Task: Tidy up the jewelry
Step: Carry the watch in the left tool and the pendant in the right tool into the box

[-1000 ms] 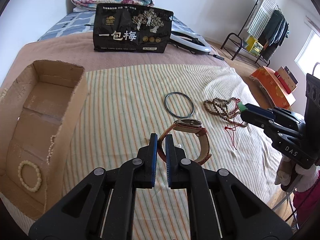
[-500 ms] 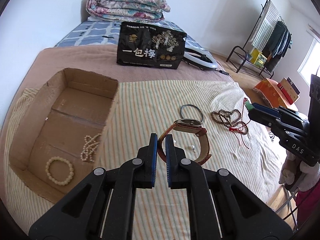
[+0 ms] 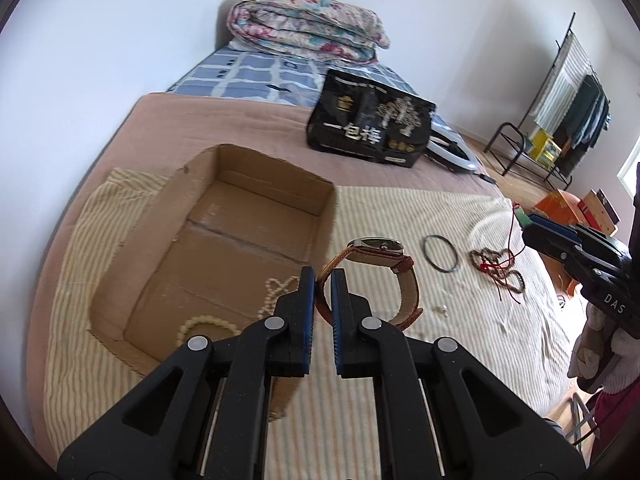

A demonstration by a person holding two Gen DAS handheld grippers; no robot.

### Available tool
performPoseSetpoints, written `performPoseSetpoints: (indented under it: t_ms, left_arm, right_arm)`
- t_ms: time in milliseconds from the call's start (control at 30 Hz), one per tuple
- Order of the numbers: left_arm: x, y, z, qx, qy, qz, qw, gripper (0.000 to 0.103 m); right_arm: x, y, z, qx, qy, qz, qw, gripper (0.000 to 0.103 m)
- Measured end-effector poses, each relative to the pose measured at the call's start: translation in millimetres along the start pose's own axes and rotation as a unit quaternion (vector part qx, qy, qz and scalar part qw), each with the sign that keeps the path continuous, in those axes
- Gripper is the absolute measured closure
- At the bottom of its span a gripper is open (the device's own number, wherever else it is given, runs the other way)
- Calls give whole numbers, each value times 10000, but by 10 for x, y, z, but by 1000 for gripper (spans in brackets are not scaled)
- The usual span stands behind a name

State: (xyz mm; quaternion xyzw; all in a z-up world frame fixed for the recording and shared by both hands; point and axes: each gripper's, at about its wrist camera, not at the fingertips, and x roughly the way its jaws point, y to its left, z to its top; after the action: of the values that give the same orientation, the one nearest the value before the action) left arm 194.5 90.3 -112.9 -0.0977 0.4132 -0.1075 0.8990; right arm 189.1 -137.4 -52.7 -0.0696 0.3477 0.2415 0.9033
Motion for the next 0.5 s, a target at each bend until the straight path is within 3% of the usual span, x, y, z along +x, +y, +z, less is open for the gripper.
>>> performPoseSetpoints:
  t_ms: [500]
  left_arm:
    - [-91,721,135,-453,-223,491,9975,97]
  right_arm:
    - [540,435,362,-139,16,450,9989,85]
